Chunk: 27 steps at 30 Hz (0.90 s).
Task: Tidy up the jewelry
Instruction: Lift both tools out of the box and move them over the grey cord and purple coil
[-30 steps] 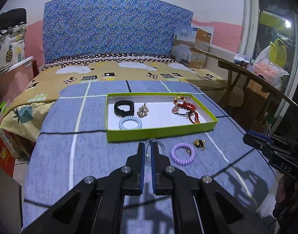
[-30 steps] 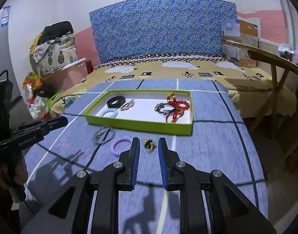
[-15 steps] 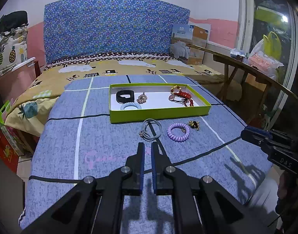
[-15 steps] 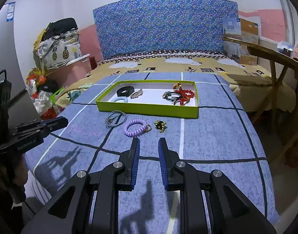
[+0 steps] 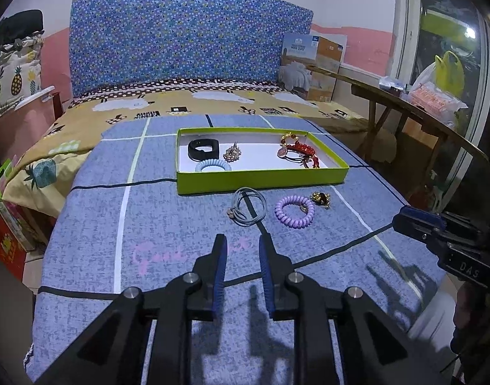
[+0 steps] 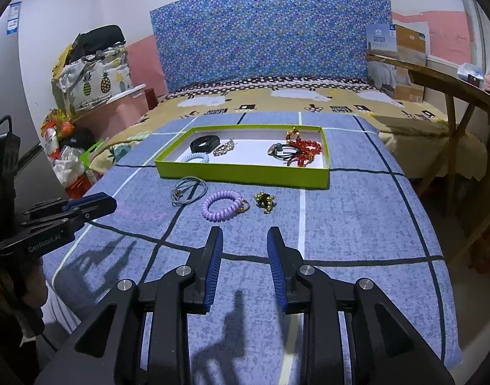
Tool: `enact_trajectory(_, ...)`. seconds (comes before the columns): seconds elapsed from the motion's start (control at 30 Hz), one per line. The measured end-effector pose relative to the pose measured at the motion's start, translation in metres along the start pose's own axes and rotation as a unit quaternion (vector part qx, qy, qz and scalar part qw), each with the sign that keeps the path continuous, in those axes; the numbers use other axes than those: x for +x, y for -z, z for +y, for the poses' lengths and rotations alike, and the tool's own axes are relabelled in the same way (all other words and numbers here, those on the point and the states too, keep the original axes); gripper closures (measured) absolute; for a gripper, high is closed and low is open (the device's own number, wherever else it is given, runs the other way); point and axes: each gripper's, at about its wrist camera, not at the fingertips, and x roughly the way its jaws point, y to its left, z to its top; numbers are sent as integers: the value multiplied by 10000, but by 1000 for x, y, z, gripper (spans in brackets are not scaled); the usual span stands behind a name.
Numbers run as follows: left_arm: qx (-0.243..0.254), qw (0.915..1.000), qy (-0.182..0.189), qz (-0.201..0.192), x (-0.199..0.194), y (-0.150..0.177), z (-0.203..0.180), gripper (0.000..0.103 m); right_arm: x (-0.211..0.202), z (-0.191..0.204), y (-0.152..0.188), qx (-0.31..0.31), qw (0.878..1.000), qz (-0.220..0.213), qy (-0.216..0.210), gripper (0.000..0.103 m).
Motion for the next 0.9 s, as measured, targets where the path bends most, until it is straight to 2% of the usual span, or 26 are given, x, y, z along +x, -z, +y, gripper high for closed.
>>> enact_trajectory(0.5,146,9995,-47,271,44,-18,0,81,30,-11,-13,80,9997,246,44,74)
enact_trajectory(0.9,113,9975,-56,698,89,-31,4,81,59,-7,-25,154,9988,432,-188,74)
